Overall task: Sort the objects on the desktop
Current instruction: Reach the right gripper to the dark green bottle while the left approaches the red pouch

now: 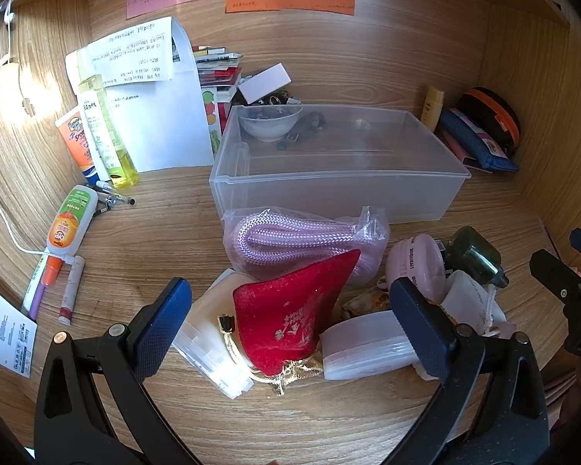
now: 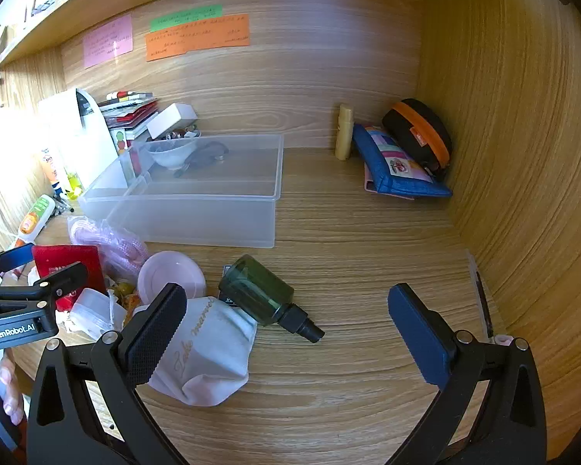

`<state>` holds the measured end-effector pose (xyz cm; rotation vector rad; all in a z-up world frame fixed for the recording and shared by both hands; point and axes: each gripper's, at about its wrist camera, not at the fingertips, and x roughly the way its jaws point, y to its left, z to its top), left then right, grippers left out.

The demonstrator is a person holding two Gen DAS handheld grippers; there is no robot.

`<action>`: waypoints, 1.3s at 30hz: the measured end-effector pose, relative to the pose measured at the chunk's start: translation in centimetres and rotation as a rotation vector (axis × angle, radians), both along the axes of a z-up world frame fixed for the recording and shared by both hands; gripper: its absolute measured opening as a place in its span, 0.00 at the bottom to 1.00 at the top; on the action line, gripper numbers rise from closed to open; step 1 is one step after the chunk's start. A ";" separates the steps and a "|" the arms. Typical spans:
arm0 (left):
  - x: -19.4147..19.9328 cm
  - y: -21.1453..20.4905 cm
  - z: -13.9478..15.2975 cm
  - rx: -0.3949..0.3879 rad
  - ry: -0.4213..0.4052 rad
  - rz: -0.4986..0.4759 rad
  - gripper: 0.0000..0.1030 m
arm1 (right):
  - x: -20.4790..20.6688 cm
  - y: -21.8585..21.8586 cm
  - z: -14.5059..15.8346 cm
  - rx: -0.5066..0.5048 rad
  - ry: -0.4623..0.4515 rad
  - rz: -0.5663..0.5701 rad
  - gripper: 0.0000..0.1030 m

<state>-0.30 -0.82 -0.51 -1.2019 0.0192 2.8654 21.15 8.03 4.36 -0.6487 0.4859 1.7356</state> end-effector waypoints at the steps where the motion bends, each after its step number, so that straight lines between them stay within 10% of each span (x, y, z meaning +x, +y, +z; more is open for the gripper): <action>1: 0.0 0.0 0.0 0.000 0.001 0.000 1.00 | 0.0 0.0 0.0 -0.001 0.001 0.000 1.00; 17: -0.7 -1.2 1.6 0.013 0.012 -0.145 1.00 | -0.5 0.1 -0.1 -0.002 0.014 0.065 1.00; 30: -1.5 -3.4 0.6 0.056 -0.160 -0.277 1.00 | 0.5 3.9 -0.9 -0.101 0.022 0.158 0.96; 33: -1.3 -3.8 0.0 0.050 -0.178 -0.267 0.76 | 0.0 5.1 -1.9 -0.153 0.005 0.203 0.86; 39: -1.4 -3.8 -0.3 0.065 -0.184 -0.280 0.66 | -1.0 7.1 -4.3 -0.269 -0.008 0.267 0.74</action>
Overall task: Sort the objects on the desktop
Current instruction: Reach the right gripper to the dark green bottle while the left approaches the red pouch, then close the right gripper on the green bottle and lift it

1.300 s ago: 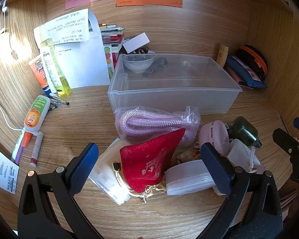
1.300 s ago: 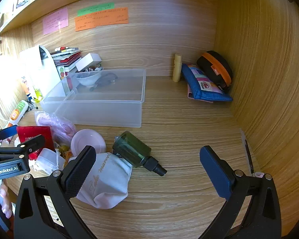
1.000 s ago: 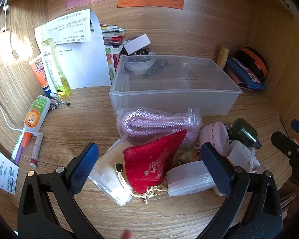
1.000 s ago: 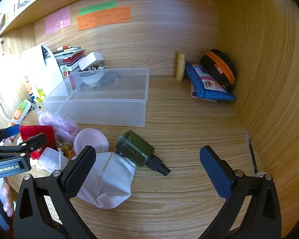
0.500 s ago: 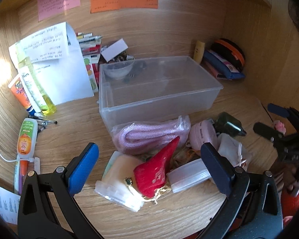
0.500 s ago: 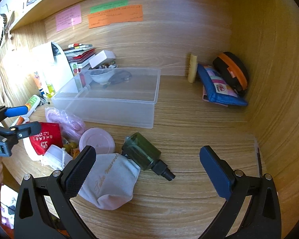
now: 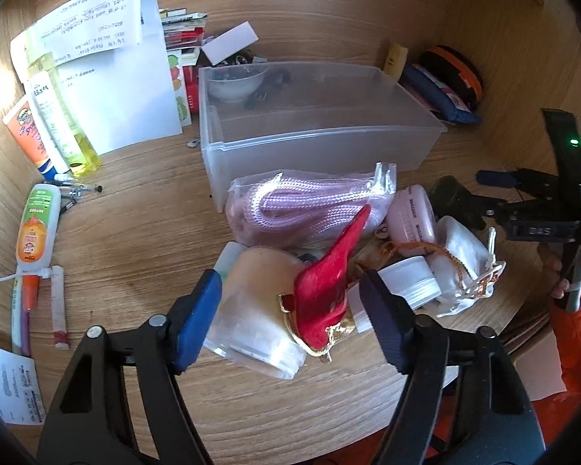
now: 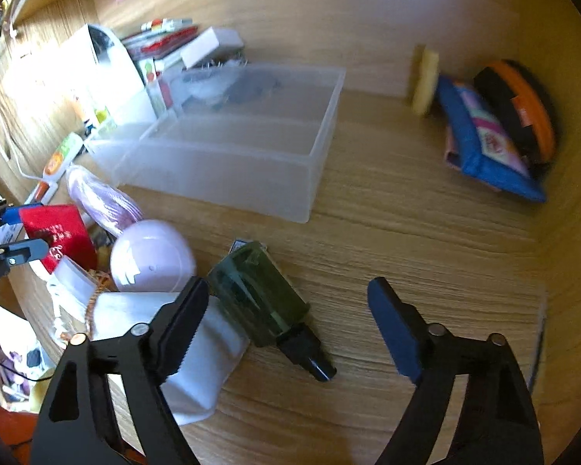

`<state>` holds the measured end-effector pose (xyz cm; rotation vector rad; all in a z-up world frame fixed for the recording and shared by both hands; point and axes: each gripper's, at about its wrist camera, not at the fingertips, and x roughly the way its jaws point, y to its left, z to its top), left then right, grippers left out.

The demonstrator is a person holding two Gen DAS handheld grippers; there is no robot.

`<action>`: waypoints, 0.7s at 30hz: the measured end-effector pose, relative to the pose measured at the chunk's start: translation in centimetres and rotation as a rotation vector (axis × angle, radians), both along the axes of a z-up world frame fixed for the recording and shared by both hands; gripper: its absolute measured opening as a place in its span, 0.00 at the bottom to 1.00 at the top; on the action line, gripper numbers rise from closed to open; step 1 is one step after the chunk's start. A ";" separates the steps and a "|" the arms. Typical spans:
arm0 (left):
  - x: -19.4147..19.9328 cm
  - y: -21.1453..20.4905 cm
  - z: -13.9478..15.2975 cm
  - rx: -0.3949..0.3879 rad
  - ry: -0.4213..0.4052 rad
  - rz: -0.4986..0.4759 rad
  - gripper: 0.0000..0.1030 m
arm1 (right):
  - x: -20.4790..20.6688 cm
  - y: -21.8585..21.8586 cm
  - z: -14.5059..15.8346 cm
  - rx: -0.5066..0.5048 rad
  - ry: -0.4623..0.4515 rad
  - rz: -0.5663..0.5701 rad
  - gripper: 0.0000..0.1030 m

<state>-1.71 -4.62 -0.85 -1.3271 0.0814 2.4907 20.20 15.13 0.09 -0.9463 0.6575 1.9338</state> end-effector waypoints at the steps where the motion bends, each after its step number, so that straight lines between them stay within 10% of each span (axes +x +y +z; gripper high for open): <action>1: 0.0 0.1 0.0 0.002 0.001 -0.007 0.64 | -0.1 0.2 -0.2 -0.009 -0.007 0.003 0.73; 12: -0.1 1.3 0.2 -0.029 0.046 -0.041 0.24 | -0.3 2.5 -2.0 -0.079 -0.066 0.049 0.38; 21: 0.1 1.5 2.0 0.022 0.096 -0.049 0.09 | 1.5 5.6 -0.4 -0.056 -0.036 0.027 0.37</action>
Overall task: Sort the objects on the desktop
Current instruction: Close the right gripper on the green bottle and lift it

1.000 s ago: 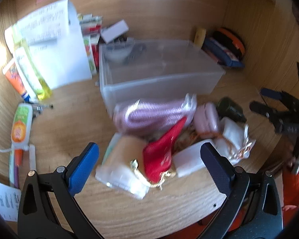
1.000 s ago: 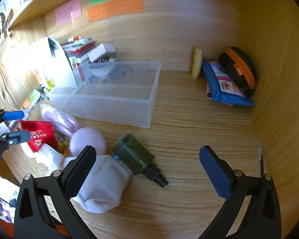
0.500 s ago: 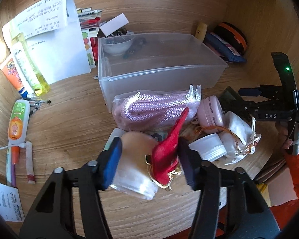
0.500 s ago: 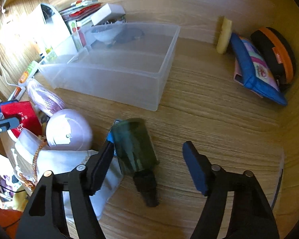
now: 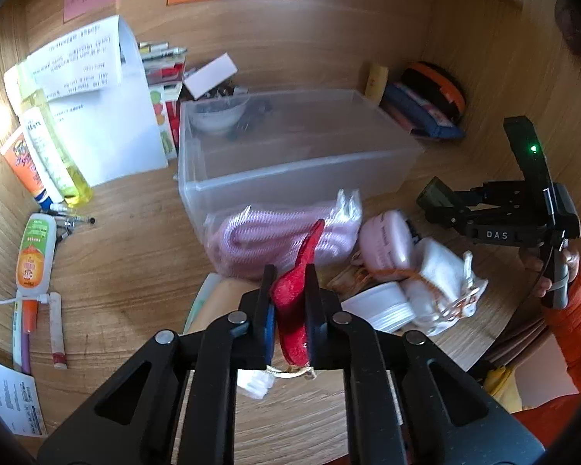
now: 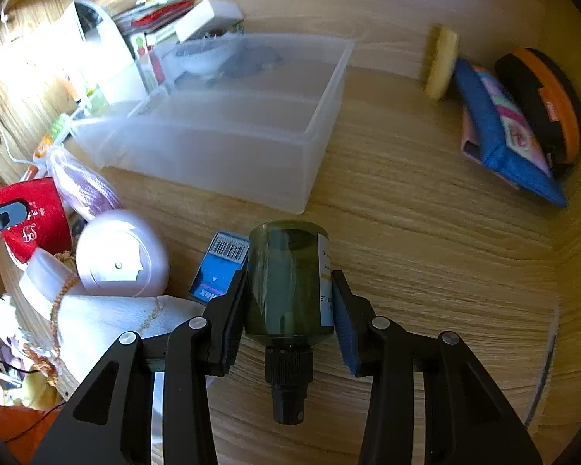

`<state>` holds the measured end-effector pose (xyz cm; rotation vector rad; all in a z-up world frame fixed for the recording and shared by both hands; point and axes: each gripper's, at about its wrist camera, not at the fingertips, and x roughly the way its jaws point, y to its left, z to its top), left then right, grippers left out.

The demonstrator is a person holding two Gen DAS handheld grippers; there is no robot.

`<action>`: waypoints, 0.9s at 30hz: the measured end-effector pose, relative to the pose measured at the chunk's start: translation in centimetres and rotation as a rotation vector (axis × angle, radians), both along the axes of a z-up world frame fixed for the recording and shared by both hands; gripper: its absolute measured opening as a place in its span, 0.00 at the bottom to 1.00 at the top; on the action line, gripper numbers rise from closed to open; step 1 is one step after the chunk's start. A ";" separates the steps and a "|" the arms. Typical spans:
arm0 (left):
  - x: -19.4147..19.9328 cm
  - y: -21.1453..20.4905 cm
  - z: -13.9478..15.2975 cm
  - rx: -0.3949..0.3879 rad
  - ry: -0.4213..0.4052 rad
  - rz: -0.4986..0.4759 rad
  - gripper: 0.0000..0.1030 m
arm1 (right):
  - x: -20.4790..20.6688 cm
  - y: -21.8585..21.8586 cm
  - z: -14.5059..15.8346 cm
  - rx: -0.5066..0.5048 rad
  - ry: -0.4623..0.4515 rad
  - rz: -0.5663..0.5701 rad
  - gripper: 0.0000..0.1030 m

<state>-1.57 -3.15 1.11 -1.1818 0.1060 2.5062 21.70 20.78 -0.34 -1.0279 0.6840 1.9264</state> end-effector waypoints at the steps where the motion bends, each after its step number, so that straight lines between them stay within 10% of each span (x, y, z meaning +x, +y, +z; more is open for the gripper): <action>1: 0.1 0.0 0.2 0.003 0.006 -0.002 0.09 | 0.4 0.3 0.5 0.010 0.007 -0.007 0.37; 19: -0.4 -0.7 6.5 0.060 0.160 -0.026 0.07 | -0.6 0.1 7.8 0.109 0.190 0.048 0.37; 25: -1.0 -1.7 5.1 0.073 0.048 -0.046 0.08 | -1.8 0.9 8.3 0.115 0.194 0.054 0.37; 27: -0.2 -2.4 4.4 0.042 0.035 -0.035 0.25 | -2.1 1.1 8.0 0.107 0.190 0.060 0.37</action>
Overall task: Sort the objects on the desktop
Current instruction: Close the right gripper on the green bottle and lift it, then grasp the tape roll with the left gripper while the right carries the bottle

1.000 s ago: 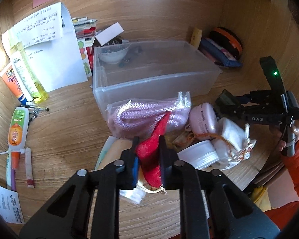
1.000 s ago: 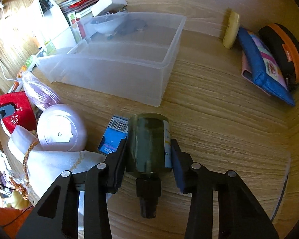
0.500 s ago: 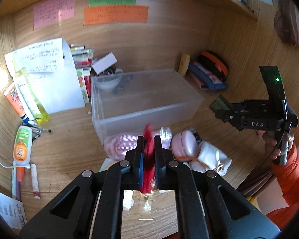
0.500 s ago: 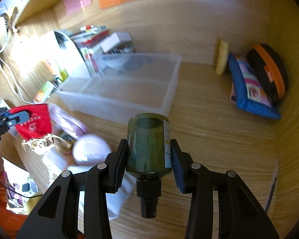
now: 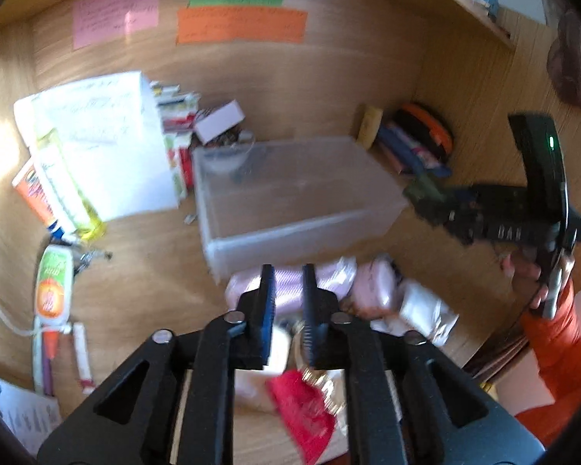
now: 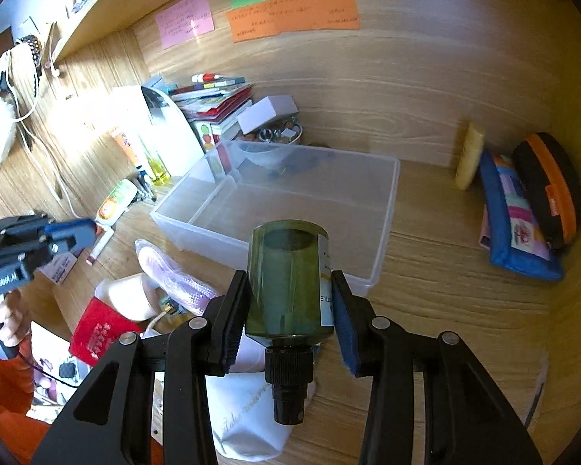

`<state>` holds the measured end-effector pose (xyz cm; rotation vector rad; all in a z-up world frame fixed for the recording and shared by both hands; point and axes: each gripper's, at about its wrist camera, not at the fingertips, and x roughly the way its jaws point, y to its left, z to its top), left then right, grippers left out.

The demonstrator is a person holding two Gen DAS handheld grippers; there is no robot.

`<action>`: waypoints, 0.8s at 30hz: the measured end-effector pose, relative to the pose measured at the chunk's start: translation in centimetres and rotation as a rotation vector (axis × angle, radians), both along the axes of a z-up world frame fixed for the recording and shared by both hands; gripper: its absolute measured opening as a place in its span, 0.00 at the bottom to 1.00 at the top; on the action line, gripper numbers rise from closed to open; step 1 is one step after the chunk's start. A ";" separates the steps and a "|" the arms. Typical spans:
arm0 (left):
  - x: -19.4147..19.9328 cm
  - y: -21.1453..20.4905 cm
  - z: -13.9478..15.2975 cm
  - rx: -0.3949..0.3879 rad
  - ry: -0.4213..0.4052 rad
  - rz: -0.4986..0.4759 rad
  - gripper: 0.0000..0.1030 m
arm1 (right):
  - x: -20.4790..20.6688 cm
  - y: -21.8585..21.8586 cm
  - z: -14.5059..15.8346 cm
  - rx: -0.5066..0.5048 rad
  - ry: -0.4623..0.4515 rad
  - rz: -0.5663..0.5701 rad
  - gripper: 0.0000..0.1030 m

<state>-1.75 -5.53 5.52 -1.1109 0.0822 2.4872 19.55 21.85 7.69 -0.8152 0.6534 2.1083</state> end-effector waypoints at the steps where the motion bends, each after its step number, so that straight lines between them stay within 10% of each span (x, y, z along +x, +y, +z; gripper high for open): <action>1: 0.4 -0.3 -0.2 -0.010 0.001 0.013 0.32 | -0.1 0.1 -0.1 0.000 -0.002 -0.005 0.37; 4: 1.2 -1.7 -0.9 -0.038 0.006 0.060 0.62 | -0.3 1.0 -0.4 -0.021 0.007 -0.012 0.37; 24: 4.3 -5.9 -8.8 -0.018 -0.170 0.045 0.70 | -2.3 2.8 -1.0 -0.060 -0.018 -0.055 0.37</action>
